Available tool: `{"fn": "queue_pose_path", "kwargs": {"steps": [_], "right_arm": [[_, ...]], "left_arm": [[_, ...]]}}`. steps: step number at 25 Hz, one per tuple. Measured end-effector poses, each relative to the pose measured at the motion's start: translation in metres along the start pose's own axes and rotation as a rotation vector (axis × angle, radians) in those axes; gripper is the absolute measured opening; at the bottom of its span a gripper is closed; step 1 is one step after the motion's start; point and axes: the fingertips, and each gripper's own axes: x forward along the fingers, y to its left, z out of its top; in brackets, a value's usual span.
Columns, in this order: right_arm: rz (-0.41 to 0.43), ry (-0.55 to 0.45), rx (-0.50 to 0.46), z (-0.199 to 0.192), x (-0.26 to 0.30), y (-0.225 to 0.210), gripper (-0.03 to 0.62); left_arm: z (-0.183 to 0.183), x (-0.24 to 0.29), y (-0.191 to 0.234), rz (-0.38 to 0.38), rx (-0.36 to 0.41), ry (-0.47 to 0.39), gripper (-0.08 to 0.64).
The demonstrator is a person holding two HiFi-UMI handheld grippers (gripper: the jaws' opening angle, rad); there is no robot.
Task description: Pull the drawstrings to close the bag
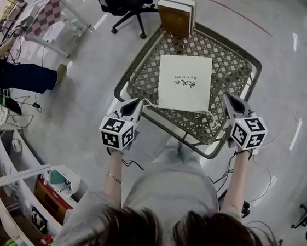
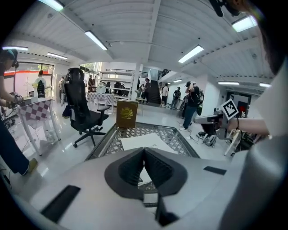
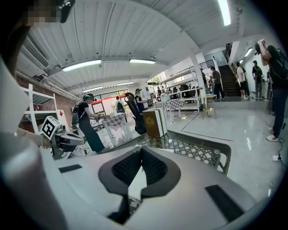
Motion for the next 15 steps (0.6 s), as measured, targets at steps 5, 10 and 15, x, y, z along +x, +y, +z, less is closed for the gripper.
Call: {"fn": "queue_pose_path", "kwargs": {"steps": [5,10,15], "right_arm": [[-0.020,0.063,0.018,-0.027,0.007,0.004,0.021],[-0.046,0.132,0.008,-0.056,0.012,0.006,0.021],[-0.092,0.191,-0.005,-0.080,0.014,0.003,0.021]], "left_arm": [[-0.017,0.016,0.004,-0.105,0.035,0.087,0.023],[-0.042,0.031,0.012,-0.148,0.113,0.180,0.025],[-0.065,0.042,0.017,-0.177,0.181,0.236,0.026]]}}
